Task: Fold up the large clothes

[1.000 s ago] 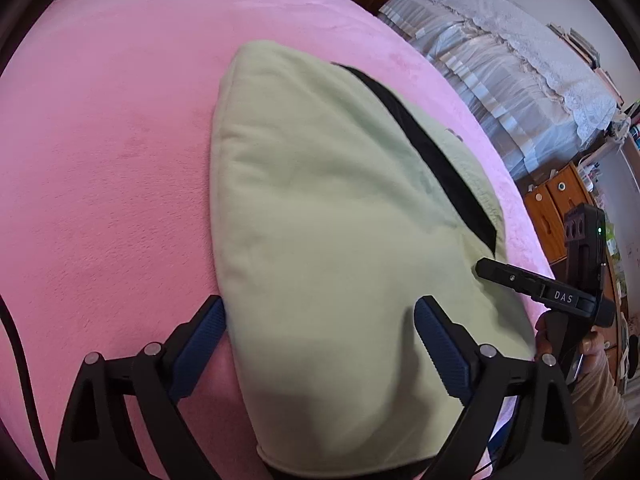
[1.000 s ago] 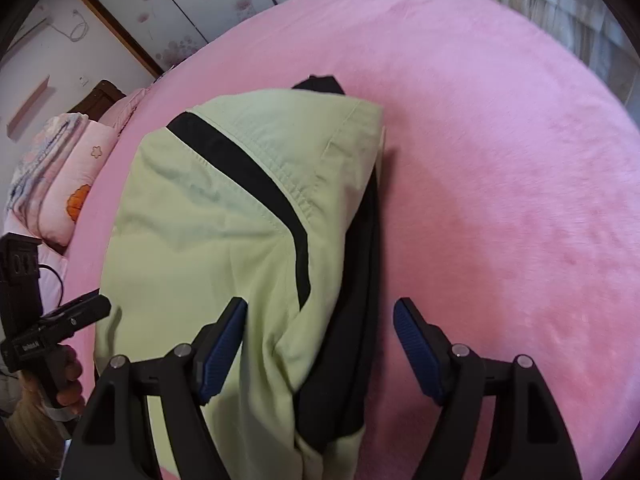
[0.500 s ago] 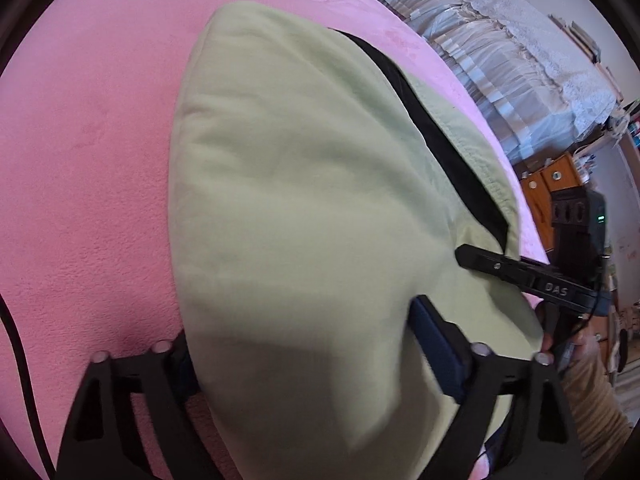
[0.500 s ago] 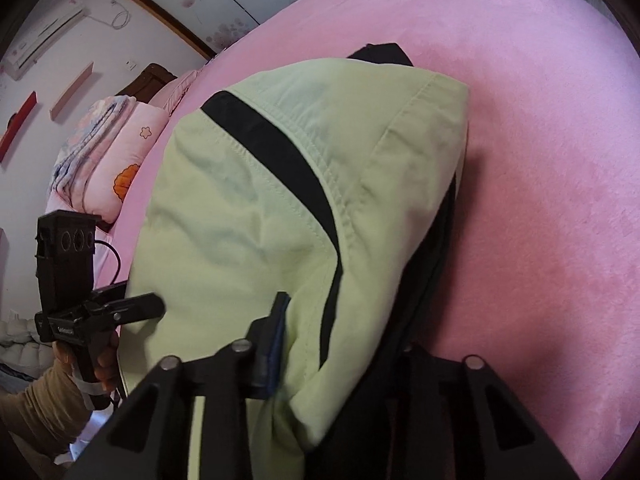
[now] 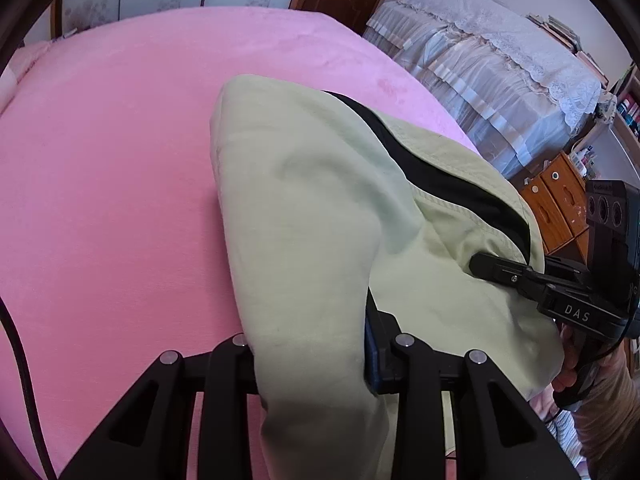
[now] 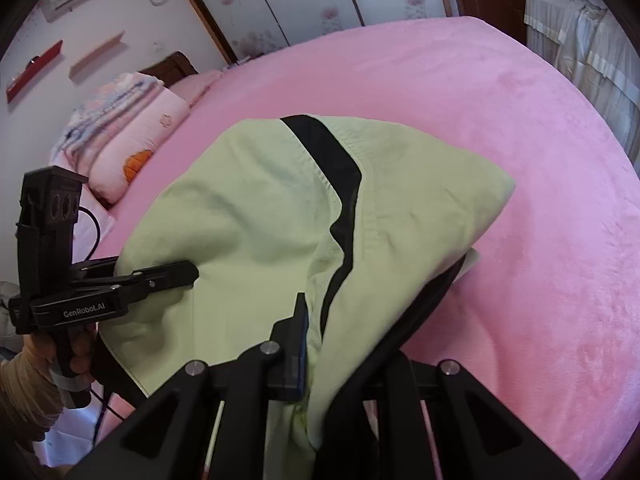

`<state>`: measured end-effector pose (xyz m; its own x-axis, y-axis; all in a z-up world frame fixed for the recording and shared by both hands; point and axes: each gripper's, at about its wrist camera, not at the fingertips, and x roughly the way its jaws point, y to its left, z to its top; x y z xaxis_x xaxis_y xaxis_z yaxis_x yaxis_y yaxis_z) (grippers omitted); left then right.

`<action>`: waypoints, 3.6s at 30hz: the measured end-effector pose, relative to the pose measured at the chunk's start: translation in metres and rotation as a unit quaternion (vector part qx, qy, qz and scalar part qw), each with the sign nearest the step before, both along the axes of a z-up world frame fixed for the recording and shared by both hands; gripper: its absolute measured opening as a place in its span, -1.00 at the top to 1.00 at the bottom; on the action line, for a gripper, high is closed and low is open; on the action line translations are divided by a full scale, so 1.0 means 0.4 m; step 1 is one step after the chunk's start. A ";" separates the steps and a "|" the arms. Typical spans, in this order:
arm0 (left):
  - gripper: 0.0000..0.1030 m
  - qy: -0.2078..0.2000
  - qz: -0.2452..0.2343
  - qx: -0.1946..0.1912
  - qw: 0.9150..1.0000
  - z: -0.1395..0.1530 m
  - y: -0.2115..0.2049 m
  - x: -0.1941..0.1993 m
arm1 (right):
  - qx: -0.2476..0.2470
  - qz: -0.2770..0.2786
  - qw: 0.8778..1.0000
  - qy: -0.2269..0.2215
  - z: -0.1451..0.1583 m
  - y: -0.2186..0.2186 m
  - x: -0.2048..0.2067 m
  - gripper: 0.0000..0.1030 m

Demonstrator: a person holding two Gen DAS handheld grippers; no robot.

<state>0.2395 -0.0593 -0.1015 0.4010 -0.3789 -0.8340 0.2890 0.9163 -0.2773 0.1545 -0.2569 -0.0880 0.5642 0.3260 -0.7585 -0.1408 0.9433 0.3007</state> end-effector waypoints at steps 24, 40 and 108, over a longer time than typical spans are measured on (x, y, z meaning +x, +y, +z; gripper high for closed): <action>0.36 -0.050 0.082 0.060 0.994 0.004 0.843 0.824 | 0.023 0.027 0.998 -0.059 -0.044 0.581 0.941 0.78; 0.23 -0.076 0.073 0.091 0.990 -0.150 0.898 0.971 | 0.021 0.029 0.995 -0.089 -0.173 0.605 1.042 0.79; -0.98 -0.164 0.239 0.109 0.951 0.416 0.226 -0.540 | -0.099 -0.139 0.977 -0.129 0.312 0.301 -0.431 -0.46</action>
<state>0.0237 0.0313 0.0651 0.7353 0.0796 -0.6730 -0.1364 0.9901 -0.0319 -0.0181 -0.1366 0.0370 0.7905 -0.0055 -0.6125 0.0828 0.9917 0.0980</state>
